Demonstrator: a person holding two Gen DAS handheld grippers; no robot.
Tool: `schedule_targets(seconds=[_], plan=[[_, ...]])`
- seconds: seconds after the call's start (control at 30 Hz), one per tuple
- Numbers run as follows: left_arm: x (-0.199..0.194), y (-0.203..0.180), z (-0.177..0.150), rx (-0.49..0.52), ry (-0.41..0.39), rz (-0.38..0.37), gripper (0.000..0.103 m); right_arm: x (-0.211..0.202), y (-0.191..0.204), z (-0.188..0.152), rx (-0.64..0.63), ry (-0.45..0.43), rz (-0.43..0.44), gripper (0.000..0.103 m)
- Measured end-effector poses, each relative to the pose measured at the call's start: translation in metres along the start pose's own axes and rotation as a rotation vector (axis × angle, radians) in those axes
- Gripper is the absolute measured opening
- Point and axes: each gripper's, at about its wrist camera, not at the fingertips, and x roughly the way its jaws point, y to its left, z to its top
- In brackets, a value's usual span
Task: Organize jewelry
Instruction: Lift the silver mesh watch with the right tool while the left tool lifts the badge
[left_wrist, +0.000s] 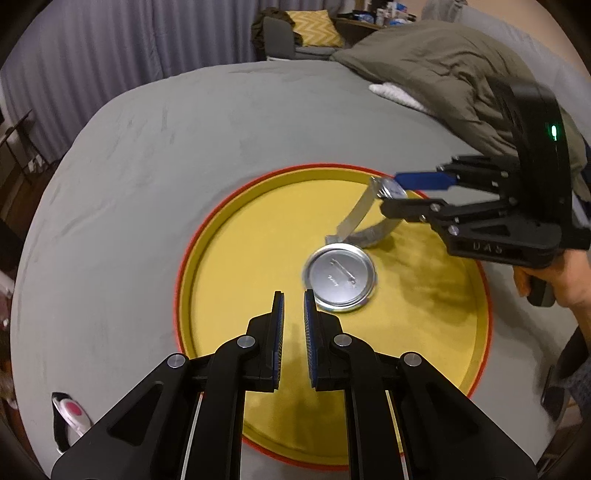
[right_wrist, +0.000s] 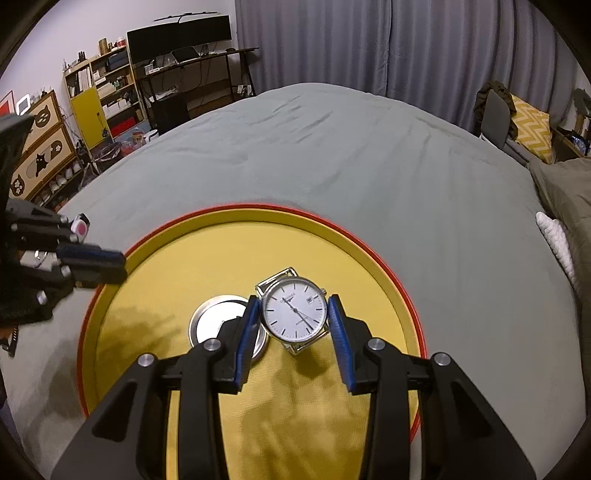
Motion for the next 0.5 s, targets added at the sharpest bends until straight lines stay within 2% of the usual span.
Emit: schedule_targets(seconds=[0.1, 0.17, 0.23, 0.3, 0.37, 0.5], plan=[[0.005, -0.007, -0.003, 0.027, 0.015, 0.001, 0.014, -0.005, 0.002, 0.003, -0.002, -0.008, -0.004, 0.035], [0.015, -0.014, -0.001, 0.043, 0.030, -0.007, 0.034, -0.009, 0.002, 0.003, 0.006, -0.017, -0.002, 0.035], [0.021, -0.022, 0.001, 0.069, 0.032, -0.004, 0.046, -0.012, 0.001, 0.002, 0.016, -0.029, 0.002, 0.035], [0.027, -0.027, 0.003, 0.090, 0.034, 0.001, 0.053, -0.012, -0.001, 0.002, 0.028, -0.039, 0.008, 0.035], [0.034, -0.032, 0.006, 0.099, 0.033, 0.015, 0.066, -0.011, -0.003, 0.001, 0.041, -0.047, 0.012, 0.035], [0.049, -0.036, 0.007, 0.104, 0.045, 0.025, 0.063, -0.007, -0.007, -0.003, 0.059, -0.059, 0.020, 0.035]])
